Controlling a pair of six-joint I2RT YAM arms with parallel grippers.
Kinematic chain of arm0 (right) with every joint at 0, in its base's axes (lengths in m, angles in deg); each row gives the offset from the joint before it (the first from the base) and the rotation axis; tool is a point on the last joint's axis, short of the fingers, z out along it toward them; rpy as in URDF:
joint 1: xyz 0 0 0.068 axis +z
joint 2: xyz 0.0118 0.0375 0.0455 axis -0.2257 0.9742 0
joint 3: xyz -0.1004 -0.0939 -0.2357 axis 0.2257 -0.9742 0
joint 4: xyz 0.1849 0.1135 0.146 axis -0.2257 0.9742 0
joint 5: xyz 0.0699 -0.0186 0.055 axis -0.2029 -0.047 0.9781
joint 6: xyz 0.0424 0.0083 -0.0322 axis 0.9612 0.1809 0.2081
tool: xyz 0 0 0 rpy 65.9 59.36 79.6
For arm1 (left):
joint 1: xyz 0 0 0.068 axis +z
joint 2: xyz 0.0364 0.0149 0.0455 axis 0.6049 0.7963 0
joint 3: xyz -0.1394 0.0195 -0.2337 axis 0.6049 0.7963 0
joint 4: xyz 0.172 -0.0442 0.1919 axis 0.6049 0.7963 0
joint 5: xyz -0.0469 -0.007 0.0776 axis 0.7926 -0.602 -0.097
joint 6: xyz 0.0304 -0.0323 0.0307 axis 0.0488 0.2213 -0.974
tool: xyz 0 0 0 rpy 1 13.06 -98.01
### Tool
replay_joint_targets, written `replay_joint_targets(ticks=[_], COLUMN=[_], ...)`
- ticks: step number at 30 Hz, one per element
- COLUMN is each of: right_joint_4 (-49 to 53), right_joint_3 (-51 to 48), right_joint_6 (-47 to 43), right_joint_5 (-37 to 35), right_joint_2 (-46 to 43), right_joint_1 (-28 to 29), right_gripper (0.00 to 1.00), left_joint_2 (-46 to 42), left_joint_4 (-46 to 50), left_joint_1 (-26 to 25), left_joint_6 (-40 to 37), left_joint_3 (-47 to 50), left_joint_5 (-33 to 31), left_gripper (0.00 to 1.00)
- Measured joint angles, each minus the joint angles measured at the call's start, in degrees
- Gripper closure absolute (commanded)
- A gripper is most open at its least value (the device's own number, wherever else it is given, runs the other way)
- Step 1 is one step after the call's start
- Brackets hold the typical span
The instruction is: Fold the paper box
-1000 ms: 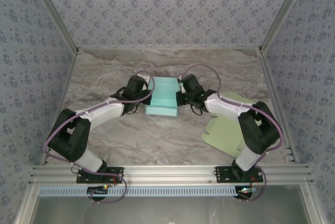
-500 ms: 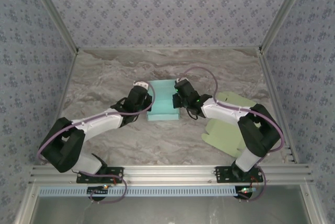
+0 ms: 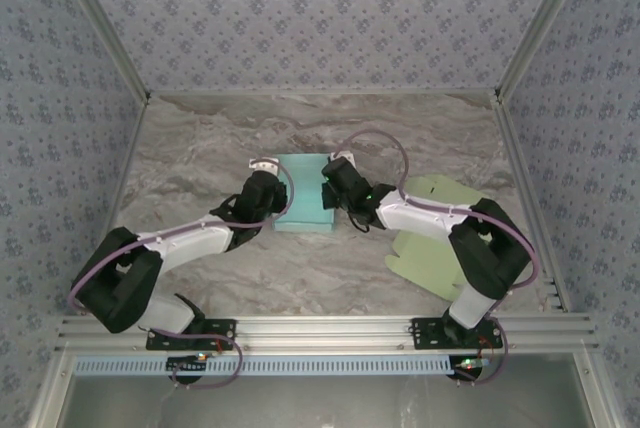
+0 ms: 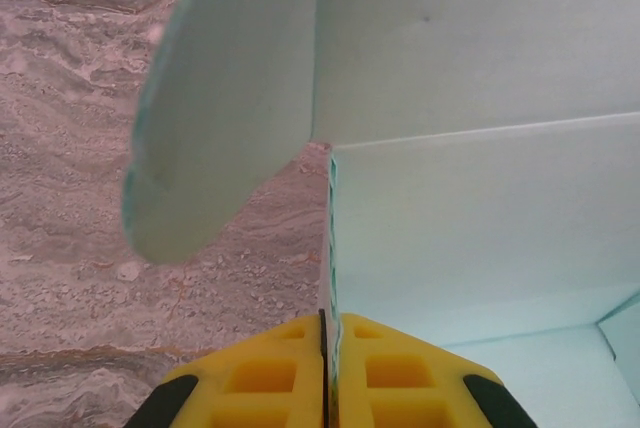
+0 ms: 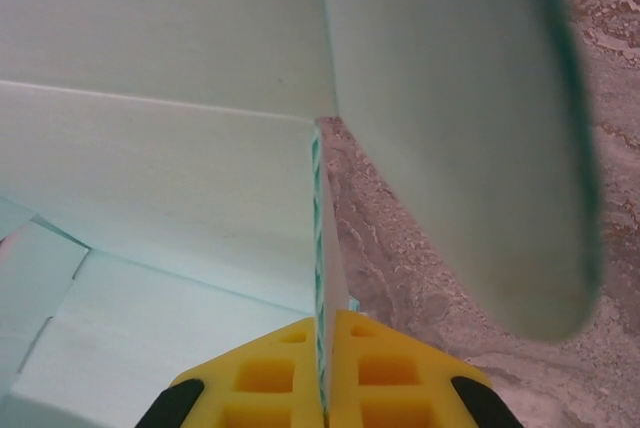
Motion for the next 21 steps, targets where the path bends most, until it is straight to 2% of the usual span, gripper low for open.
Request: replay_joint_targets(ticks=[4,8,12,16,21], right_joint_4=[-0.22,-0.17,0.63,2.51,2.27], right_joint_3=[-0.87,-0.92,-0.9,0.26,1.01], right_joint_6=[1.29,3.8,6.73,9.4,13.14], right_joint_5=[-2.69,-7.85,-12.59,-15.02,-13.0], right_joint_2=[0.31,0.74,0.85,2.16,3.1], right_joint_1=[2.05,5.27,8.0,9.16,9.16], right_gripper=[0.93,1.0,1.0,0.91,0.82], left_joint_2=[-0.48,-2.08,-2.89,-2.95,-2.95], left_joint_4=[-3.08,-5.09,-6.99,-7.93,-8.04], left_joint_1=[-0.61,-0.68,-0.79,-0.92,-0.92], left_joint_6=[0.85,1.7,2.78,3.72,4.22], left_joint_3=[3.08,5.42,7.17,7.5,7.58], left_joint_5=[-0.28,-0.66,-0.81,-0.79,-0.79], left_gripper=[0.92,0.92,0.92,0.92,0.92])
